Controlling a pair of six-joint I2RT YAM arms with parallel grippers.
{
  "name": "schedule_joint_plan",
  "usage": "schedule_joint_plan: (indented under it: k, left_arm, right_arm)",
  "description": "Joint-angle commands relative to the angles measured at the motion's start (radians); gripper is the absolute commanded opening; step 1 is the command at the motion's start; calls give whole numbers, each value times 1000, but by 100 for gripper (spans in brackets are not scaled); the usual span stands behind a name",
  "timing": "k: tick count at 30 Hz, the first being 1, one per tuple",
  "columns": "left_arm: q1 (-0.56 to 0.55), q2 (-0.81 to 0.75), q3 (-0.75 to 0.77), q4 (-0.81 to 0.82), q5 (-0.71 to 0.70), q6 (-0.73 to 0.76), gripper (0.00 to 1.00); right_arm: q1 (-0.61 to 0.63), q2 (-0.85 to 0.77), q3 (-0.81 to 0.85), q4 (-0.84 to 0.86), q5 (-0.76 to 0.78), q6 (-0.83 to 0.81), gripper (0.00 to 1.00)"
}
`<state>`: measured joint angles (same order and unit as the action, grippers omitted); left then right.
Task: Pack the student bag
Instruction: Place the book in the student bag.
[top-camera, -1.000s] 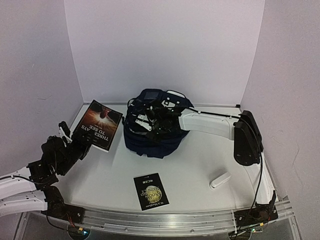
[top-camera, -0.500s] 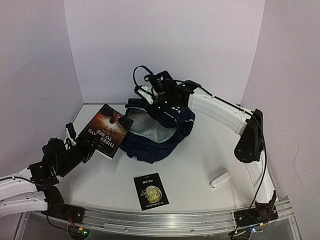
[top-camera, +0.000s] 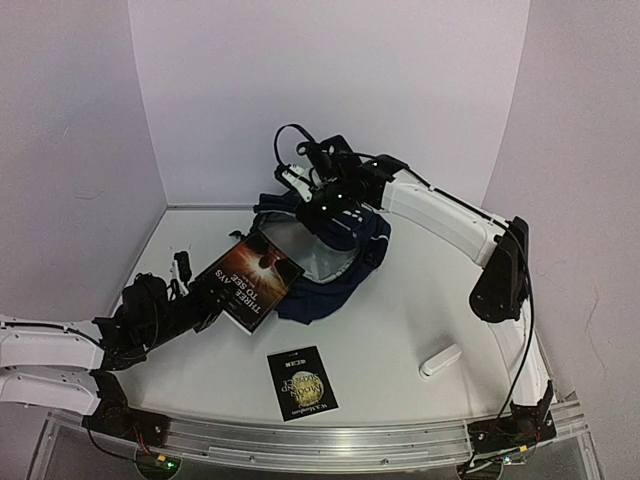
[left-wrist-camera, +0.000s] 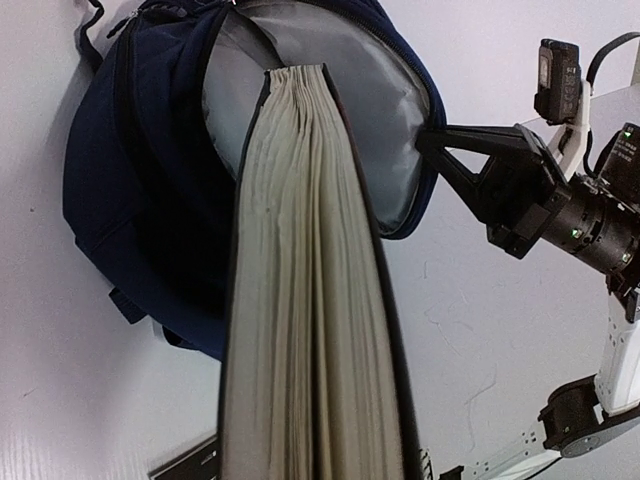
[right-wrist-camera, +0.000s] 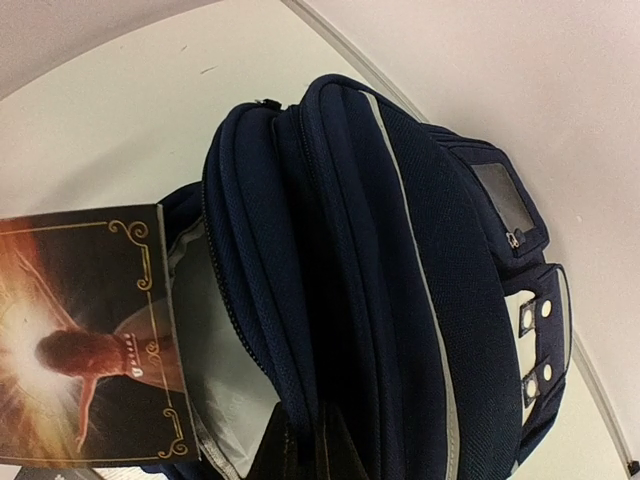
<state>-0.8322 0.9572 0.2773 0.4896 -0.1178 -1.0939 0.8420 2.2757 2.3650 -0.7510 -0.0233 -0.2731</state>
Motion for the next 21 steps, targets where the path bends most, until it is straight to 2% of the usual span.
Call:
schedule_joint_plan:
  k: [1, 6, 11, 17, 21]
  left_arm:
    - [0, 84, 107, 260, -1, -20, 0]
    - [8, 206, 152, 346, -31, -78, 0]
    - [31, 353, 177, 442, -73, -204, 0]
    - [87, 604, 219, 683, -17, -363, 0]
    - [109, 775, 292, 810, 40, -407, 0]
  right_arm:
    - [2, -54, 66, 91, -75, 37, 0]
    - [6, -71, 63, 91, -101, 32, 0]
    - [12, -80, 62, 92, -110, 21, 0]
    - [20, -90, 62, 102, -110, 14, 0]
    - [26, -105, 35, 106, -117, 12, 0]
